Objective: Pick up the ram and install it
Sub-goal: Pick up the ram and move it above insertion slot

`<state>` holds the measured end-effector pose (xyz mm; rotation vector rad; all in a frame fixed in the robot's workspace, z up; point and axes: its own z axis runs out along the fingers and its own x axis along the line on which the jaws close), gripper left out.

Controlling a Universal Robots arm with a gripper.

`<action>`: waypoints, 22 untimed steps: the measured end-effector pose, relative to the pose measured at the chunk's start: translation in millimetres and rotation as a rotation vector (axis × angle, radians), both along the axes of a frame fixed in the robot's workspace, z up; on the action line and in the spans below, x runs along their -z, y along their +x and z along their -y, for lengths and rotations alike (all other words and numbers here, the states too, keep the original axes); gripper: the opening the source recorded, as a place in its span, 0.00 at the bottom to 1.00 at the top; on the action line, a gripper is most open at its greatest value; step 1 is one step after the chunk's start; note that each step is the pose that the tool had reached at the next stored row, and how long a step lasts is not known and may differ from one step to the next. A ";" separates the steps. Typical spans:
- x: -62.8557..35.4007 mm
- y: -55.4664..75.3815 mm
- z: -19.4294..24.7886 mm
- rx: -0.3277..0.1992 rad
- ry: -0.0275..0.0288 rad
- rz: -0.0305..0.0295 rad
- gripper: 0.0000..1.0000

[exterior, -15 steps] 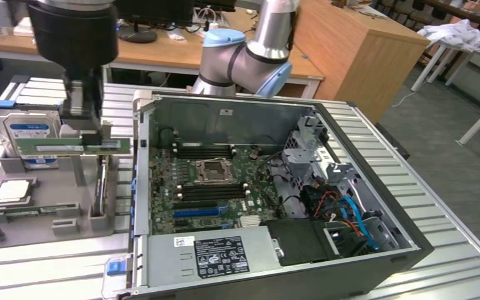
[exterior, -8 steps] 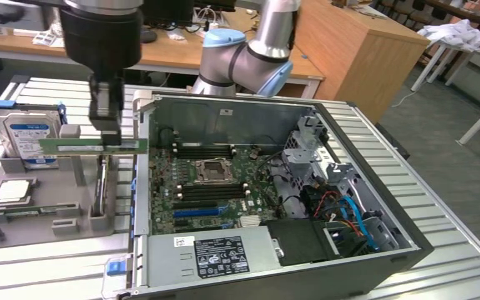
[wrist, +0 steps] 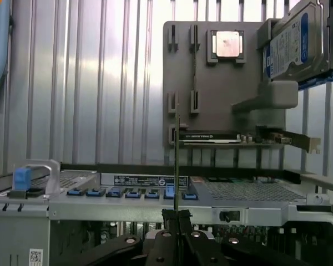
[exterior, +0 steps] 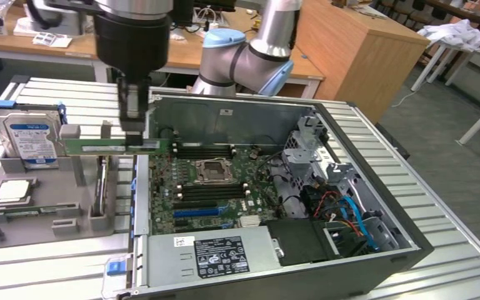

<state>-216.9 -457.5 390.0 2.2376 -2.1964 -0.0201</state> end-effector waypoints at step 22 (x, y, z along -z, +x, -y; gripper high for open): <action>0.0 75.9 0.4 0.000 0.0000 -0.0015 0.12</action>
